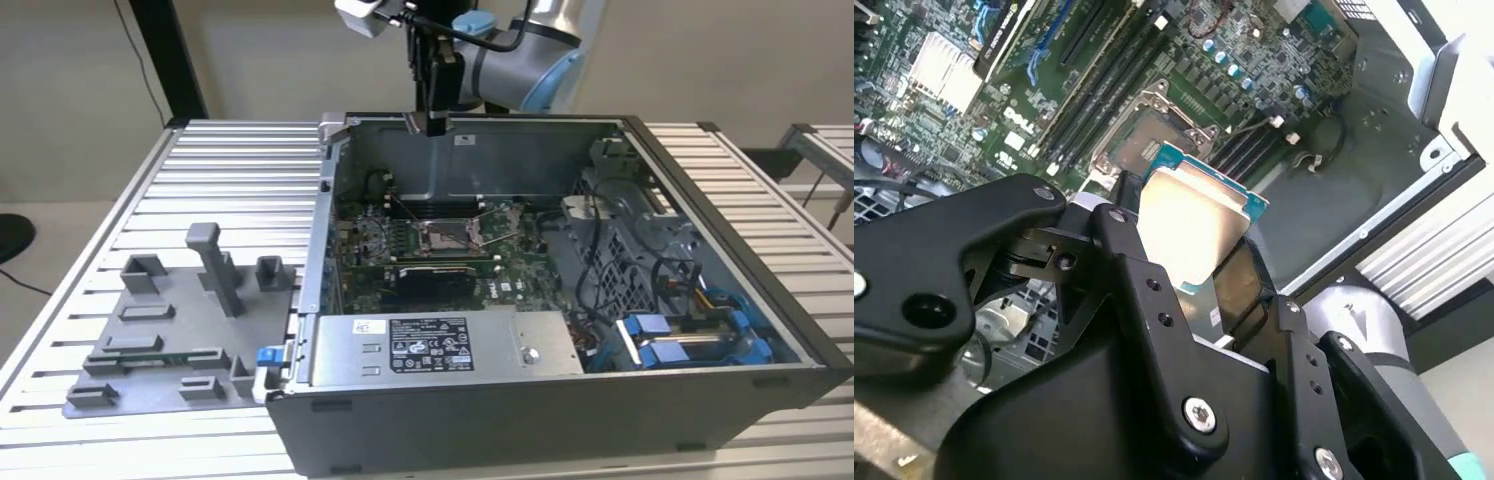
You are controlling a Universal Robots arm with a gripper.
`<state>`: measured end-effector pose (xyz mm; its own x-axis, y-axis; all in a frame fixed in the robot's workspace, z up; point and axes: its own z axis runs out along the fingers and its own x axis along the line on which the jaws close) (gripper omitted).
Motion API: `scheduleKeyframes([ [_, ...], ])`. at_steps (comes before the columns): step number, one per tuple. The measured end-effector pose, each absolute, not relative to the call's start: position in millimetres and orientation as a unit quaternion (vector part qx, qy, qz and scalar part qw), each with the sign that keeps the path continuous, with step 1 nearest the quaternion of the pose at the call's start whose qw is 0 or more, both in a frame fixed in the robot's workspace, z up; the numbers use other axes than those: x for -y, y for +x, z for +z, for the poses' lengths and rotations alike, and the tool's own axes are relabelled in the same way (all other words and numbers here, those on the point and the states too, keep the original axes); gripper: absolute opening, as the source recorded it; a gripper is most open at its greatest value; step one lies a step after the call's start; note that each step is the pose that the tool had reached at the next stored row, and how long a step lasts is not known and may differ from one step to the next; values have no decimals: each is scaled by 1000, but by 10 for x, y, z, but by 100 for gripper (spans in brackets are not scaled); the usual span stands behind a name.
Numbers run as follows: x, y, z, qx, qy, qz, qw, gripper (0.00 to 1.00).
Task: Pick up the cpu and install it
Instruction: 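Place the cpu into insertion slot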
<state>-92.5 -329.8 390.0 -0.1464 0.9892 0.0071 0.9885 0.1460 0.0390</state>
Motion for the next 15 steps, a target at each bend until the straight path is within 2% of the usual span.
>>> scheduleKeyframes([
  [15,3297,-929,3873,-755,655,17,11,0],
])
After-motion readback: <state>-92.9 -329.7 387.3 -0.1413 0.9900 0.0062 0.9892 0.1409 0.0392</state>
